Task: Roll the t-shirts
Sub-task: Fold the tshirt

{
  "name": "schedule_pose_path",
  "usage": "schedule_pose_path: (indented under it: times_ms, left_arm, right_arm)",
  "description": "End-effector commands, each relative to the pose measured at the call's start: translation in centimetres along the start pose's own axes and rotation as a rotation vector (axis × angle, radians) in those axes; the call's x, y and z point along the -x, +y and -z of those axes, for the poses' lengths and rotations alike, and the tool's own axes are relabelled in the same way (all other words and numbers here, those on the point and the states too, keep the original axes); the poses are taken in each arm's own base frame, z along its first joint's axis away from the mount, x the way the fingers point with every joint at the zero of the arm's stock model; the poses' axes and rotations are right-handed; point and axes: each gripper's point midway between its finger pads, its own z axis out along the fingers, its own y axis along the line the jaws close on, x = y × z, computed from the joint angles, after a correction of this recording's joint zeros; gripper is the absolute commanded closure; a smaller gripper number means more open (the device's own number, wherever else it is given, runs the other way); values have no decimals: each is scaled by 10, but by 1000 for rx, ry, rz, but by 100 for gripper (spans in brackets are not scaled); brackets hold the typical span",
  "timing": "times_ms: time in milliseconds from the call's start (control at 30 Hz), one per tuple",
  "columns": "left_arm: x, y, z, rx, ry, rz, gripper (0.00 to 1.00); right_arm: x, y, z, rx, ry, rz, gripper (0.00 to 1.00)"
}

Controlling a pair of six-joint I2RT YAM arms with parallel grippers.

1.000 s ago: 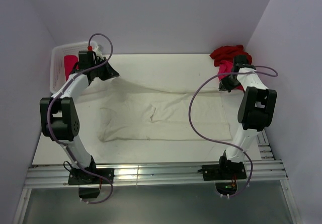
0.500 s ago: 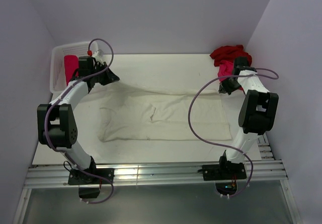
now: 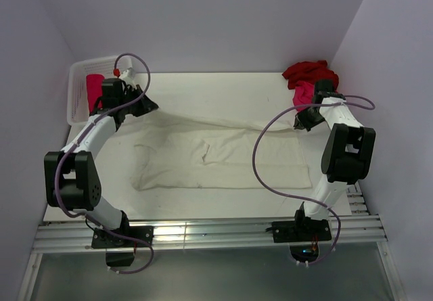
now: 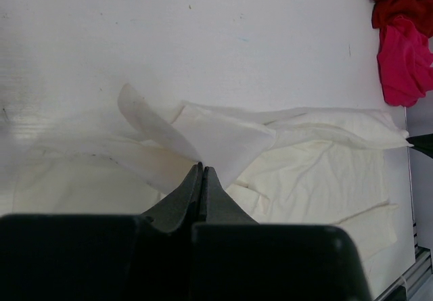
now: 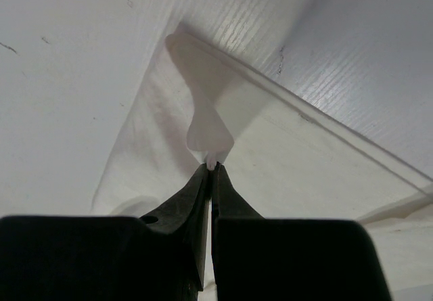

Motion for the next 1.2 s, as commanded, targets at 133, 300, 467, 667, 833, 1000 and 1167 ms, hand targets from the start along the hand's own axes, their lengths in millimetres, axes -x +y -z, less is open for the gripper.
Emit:
schedule_pose_path:
  times_ms: [133,300,467,667,833,1000,1167]
  left_arm:
    - [8,-5,11,-13,-59,-45,100]
    - [1,-4,13,-21,-51,-37,100]
    - [-1,-5,16,-19,-57,-39,100]
    - [6,-9,25,-10,-74,-43,100]
    - [6,-11,32,-6,-93,-39,100]
    - [5,-12,37,-1,-90,-42,100]
    - [0,-12,41,-4,-85,-37,100]
  right_arm:
    - [9,0,23,24,-54,-2,100]
    - [8,-2,25,19,-56,-1,100]
    - [5,-8,28,20,-59,-1,100]
    - [2,-11,33,22,-59,-2,100]
    - [0,-13,39,33,-59,-3,100]
    - [-3,-15,41,36,-53,-2,100]
    - [-5,-19,43,37,-57,-6,100]
